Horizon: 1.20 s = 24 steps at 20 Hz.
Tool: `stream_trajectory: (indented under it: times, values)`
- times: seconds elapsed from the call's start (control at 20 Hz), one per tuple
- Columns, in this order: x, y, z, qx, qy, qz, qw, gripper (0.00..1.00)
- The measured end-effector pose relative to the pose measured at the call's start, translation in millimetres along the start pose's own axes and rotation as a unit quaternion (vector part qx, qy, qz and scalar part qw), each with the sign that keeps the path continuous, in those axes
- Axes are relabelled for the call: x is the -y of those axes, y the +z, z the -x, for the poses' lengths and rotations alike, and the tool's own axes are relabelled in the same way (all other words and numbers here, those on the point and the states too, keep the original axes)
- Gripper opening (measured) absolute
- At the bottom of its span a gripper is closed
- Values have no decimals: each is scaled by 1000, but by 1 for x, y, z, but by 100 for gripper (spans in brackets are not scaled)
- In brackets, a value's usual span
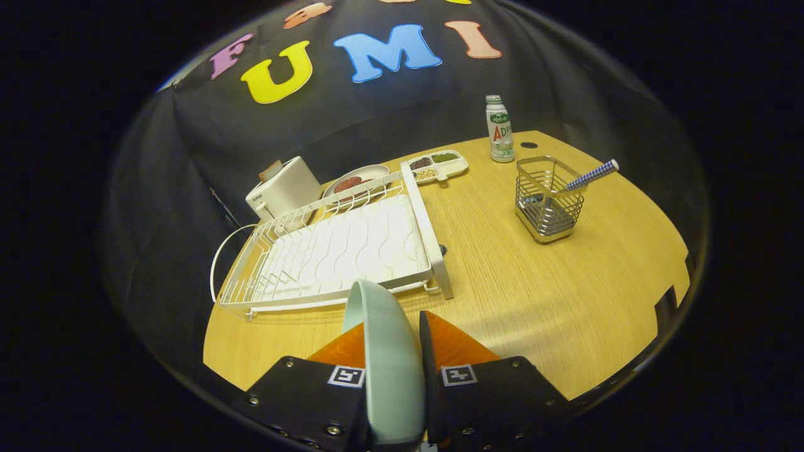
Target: Take the plate from the dish rack, then take the spoon from the basket and place it into the plate.
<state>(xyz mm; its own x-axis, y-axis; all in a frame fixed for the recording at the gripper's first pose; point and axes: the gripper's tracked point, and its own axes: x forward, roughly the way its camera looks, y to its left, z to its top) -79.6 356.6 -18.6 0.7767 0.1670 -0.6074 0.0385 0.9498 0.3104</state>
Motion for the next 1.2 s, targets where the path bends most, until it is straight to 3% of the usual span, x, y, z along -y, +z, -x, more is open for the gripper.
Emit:
stream_trajectory:
  times: [0.15, 0.45, 0.5, 0.6, 0.65, 0.75, 1.2]
  values:
    - [-1, -11, -8, -19, 15, -25, 999, 29]
    - [17, -27, -22, -44, 4, -36, 998, 36]
    - [27, -32, -24, -50, -14, -31, 998, 37]
    - [32, -35, -23, -55, -20, -36, 998, 49]
    - [38, -40, -22, -59, -28, -32, 997, 50]
    - [46, -44, -21, -66, -40, -27, 997, 66]
    - [51, -17, -6, -14, -57, -29, 998, 67]
